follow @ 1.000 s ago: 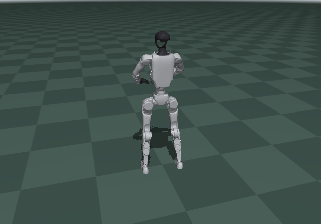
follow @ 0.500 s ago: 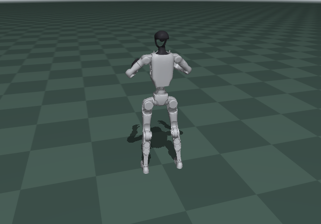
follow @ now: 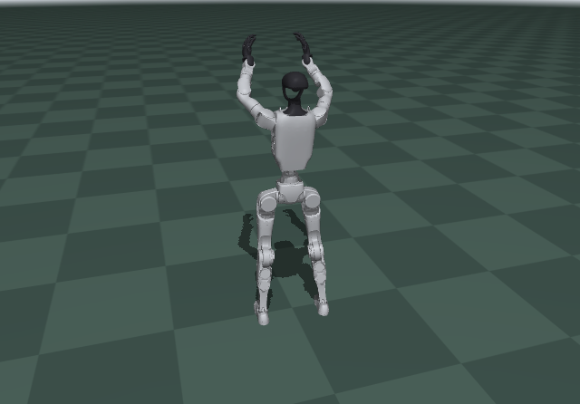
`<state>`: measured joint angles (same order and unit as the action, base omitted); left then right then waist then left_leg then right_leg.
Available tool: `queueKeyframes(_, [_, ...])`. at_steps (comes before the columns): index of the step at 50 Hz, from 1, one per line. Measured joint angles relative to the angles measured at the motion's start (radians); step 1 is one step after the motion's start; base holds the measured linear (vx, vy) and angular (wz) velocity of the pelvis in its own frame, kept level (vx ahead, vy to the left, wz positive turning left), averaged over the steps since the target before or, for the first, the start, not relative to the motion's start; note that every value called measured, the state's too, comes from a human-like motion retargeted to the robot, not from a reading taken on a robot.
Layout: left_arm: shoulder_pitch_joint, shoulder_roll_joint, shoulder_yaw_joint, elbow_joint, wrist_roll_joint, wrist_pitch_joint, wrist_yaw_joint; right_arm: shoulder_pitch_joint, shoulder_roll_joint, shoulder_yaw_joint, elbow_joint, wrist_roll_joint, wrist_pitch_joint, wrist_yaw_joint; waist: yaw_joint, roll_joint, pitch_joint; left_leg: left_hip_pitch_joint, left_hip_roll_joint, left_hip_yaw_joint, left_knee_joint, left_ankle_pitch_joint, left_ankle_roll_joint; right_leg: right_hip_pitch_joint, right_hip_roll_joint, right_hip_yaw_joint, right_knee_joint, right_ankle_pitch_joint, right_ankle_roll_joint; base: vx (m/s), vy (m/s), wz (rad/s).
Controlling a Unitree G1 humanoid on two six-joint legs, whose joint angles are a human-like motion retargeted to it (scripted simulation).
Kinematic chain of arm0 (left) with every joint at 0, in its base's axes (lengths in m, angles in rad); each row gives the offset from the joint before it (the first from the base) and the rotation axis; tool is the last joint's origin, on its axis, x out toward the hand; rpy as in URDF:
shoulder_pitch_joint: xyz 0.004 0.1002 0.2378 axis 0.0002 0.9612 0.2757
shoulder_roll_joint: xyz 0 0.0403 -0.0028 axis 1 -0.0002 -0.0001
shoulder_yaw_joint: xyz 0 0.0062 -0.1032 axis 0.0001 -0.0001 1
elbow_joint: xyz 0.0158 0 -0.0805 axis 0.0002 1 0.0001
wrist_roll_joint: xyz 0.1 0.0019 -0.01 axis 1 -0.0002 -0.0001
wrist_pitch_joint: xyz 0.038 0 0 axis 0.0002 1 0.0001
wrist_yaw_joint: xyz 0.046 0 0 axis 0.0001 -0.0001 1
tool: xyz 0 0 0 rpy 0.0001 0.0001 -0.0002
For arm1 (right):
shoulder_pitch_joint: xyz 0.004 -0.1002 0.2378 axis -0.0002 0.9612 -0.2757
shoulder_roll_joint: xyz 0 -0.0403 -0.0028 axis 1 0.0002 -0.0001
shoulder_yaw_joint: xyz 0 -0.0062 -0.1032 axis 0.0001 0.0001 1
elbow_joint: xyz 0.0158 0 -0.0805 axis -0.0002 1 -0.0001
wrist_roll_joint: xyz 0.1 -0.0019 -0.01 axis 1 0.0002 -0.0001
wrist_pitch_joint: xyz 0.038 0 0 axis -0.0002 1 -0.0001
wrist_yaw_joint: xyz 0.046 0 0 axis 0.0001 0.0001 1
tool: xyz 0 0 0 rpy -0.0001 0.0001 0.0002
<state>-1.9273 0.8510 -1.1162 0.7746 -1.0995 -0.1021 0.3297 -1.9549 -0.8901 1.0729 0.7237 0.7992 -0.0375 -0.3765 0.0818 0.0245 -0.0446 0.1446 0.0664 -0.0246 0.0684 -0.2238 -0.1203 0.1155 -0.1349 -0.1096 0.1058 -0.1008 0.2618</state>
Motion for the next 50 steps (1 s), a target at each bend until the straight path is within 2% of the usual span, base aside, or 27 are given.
queueKeyframes(4, [-0.154,-0.142,-0.113,0.350,0.088,0.095,-0.058,-0.167,0.116,0.058,0.395,0.007,0.097,0.080,0.002,-0.005,-0.017,-0.012,0.002,-0.003,0.000,0.003,0.000,-0.011,0.002,-0.005,0.002,0.001,0.000,0.00,0.00,0.00])
queueKeyframes(8, [-0.217,-0.231,-0.105,0.493,0.160,0.103,-0.014,-0.255,0.193,0.037,0.616,-0.020,0.142,0.051,-0.001,-0.012,-0.022,-0.021,0.001,-0.006,0.001,0.006,0.001,-0.019,0.000,-0.008,0.005,0.001,0.000,0.00,0.00,0.00])
queueKeyframes(12, [-0.231,-0.278,-0.051,0.495,0.123,0.079,0.034,-0.283,0.227,0.023,0.649,-0.004,0.142,0.008,-0.003,-0.018,-0.024,-0.026,0.001,-0.005,0.001,0.007,0.002,-0.025,0.000,-0.007,0.006,0.003,0.000,0.00,0.00,0.00])
queueKeyframes(16, [-0.239,-0.319,-0.015,0.507,0.064,0.079,0.027,-0.294,0.256,0.018,0.637,0.028,0.144,0.034,0.001,-0.024,-0.030,-0.032,0.001,0.001,0.002,0.006,0.008,-0.051,-0.001,0.001,0.037,-0.007,0.000,0.00,0.00,0.00])
queueKeyframes(22, [-0.228,-0.316,-0.039,0.472,0.141,0.065,0.022,-0.282,0.279,0.000,0.548,0.060,0.107,0.062,-0.010,-0.017,-0.027,-0.024,0.002,0.003,0.005,0.002,0.005,-0.025,0.001,0.001,0.004,0.002,0.000,0.00,0.00,0.00])
queueKeyframes(30, [-0.142,-0.184,-0.068,0.096,0.186,-0.040,0.070,-0.198,0.169,0.050,0.198,-0.029,0.001,-0.002,-0.007,-0.021,-0.011,-0.015,0.003,0.006,0.006,-0.002,0.003,-0.019,0.003,0.006,0.007,0.001,0.000,0.00,0.00,0.00])
queueKeyframes(35, [-0.046,-0.038,-0.068,-0.239,0.228,-0.108,0.103,-0.101,0.059,0.048,-0.139,-0.128,-0.059,-0.060,-0.007,-0.011,0.004,-0.007,0.003,0.006,0.006,-0.005,0.002,-0.011,0.003,0.008,0.007,0.000,0.000,0.00,0.00,0.00])
queueKeyframes(40, [0.064,0.122,-0.070,-0.582,0.376,-0.141,0.133,0.015,-0.065,0.043,-0.503,-0.326,-0.076,-0.084,-0.010,-0.001,0.021,0.000,0.003,0.005,0.008,-0.010,0.000,-0.004,0.005,0.011,0.006,-0.001,0.000,0.00,0.00,0.00])
queueKeyframes(44, [0.157,0.234,-0.067,-0.805,0.670,-0.136,0.157,0.140,-0.150,0.030,-0.767,-0.502,-0.073,-0.060,-0.016,0.004,0.034,0.008,0.003,0.004,0.010,-0.016,0.000,0.005,0.006,0.015,0.005,-0.004,0.000,0.00,0.00,0.00])
queueKeyframes(50, [0.338,0.316,-0.014,-0.988,1.371,-0.087,0.212,0.457,-0.229,-0.068,-1.039,-0.699,-0.112,0.047,-0.015,0.000,0.054,0.027,0.001,0.000,0.020,-0.032,0.006,0.025,0.006,0.021,0.012,-0.017,0.000,0.00,0.00,0.00])
